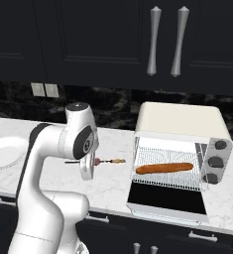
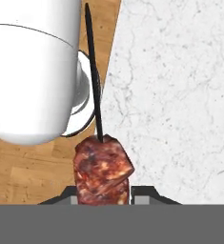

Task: Pick up the kebab skewer and baguette bread, and place them inside the toaster oven. Close the toaster oven door and start by setting the timer.

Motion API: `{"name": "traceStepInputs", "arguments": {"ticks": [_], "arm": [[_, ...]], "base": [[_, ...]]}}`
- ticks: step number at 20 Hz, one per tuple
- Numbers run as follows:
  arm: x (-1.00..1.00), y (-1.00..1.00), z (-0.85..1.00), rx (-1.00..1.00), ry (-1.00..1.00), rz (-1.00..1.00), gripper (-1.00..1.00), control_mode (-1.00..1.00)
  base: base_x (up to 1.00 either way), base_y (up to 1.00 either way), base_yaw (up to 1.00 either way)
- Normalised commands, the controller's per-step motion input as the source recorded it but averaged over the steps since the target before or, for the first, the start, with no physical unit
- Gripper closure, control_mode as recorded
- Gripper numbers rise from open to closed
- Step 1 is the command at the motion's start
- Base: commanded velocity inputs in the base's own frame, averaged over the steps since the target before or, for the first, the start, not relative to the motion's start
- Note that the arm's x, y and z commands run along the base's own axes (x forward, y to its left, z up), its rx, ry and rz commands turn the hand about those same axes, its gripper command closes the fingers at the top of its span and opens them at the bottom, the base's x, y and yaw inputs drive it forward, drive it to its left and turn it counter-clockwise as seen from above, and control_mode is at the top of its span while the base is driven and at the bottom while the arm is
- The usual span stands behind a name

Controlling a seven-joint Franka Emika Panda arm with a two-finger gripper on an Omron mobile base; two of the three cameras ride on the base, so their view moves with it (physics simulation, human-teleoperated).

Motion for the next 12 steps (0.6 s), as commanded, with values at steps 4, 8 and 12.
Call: {"name": "traceStepInputs", "arguments": {"ticks": [4, 8, 12], "arm": [[0.00, -1.00, 0.11, 0.00, -0.06, 0.00, 1.00, -1.00], [0.00, -1.00, 0.02, 0.01, -0.08, 0.02, 1.00, -1.00], [0.00, -1.00, 0.00, 0.00, -0.07, 0.08, 1.00, -1.00]], "base": [[0.00, 0.00, 0.00], [0.00, 0.00, 0.00], [0.00, 0.00, 0.00]]}}
